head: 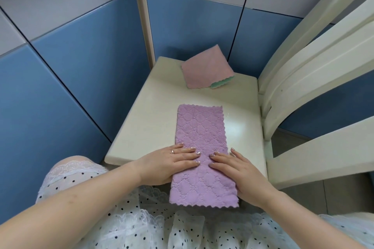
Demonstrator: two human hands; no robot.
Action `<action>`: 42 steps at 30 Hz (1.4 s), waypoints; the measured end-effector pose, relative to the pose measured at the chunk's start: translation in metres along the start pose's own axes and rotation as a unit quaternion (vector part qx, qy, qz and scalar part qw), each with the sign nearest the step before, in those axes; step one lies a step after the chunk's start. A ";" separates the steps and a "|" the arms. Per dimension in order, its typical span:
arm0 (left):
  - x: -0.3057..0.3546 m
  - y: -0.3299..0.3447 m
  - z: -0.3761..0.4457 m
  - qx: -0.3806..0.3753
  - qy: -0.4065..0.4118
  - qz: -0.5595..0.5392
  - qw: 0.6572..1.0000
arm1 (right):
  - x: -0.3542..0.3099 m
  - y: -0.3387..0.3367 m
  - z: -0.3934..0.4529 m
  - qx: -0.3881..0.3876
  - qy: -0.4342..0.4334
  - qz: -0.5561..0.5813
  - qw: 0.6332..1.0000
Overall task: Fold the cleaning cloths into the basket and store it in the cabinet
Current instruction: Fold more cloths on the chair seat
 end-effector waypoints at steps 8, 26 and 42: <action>-0.044 -0.035 -0.012 0.239 -0.286 -0.383 0.845 | 0.060 -0.039 0.016 0.183 0.297 0.310 0.884; -0.102 -0.050 0.007 0.265 -0.419 -0.321 0.807 | 0.106 -0.015 0.079 0.017 0.437 0.182 0.881; -0.085 -0.068 0.042 0.166 -0.349 0.024 0.922 | 0.108 -0.036 0.081 0.038 0.408 -0.022 0.912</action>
Point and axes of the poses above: each hand's wrist, its own z-axis towards the middle knuckle, its own y-axis out of the palm, x = y × z, the point moved 10 cm from there along z, towards the middle knuckle, and after that the axes turned 5 degrees about -z, right-handed, at the moved point
